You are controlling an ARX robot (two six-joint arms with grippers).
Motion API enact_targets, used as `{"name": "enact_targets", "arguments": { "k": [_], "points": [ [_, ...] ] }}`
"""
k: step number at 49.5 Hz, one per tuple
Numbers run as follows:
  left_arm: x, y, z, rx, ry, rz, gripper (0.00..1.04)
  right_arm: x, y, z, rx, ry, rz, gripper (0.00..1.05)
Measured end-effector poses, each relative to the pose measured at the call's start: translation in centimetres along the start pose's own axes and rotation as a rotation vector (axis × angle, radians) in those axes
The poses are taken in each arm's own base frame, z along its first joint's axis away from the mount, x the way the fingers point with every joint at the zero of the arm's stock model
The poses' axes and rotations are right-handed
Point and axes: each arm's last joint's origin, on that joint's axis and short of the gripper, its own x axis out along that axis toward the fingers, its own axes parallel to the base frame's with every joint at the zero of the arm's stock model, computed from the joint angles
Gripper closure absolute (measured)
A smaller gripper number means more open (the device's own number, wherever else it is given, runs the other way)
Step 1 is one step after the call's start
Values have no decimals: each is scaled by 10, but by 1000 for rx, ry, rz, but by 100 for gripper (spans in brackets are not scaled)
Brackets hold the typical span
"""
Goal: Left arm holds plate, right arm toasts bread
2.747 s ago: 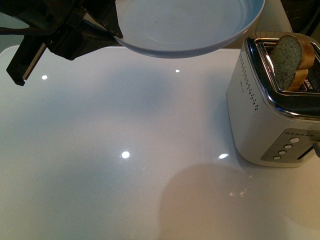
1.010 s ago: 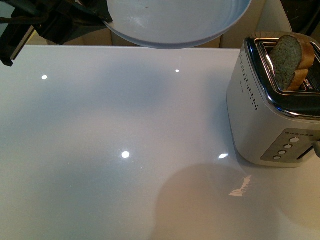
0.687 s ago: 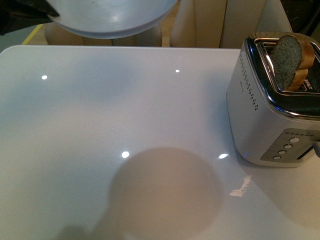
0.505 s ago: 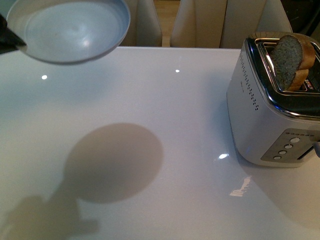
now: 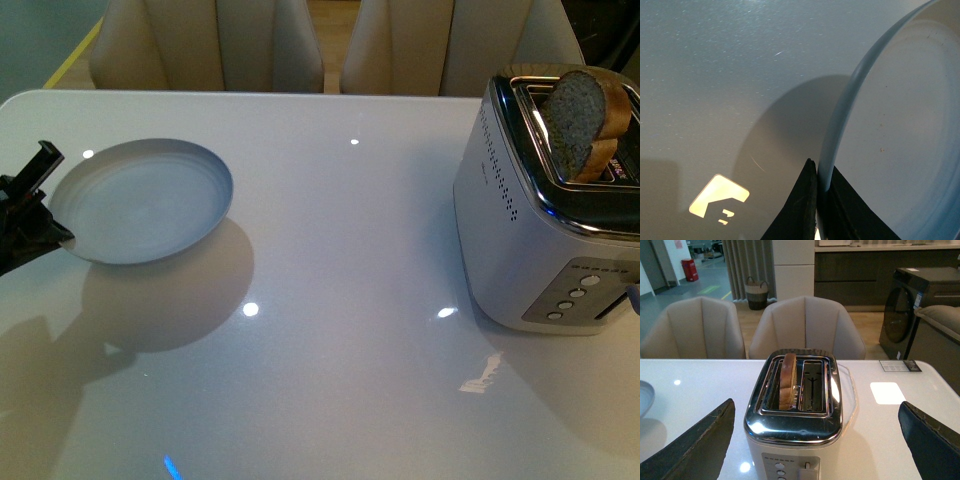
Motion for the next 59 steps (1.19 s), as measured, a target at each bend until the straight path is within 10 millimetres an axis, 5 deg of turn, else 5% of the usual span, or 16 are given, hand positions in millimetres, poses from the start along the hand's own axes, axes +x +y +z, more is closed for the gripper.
{"name": "enact_targets", "arguments": {
  "k": [23, 46, 59],
  "points": [
    [34, 43, -11, 15, 19, 25, 102, 0, 0, 0, 0, 0, 0, 9],
    [39, 53, -23, 19, 4, 9, 102, 0, 0, 0, 2, 0, 0, 9],
    [34, 51, -23, 24, -3, -10, 66, 0, 0, 0, 2, 0, 0, 9]
  ]
}}
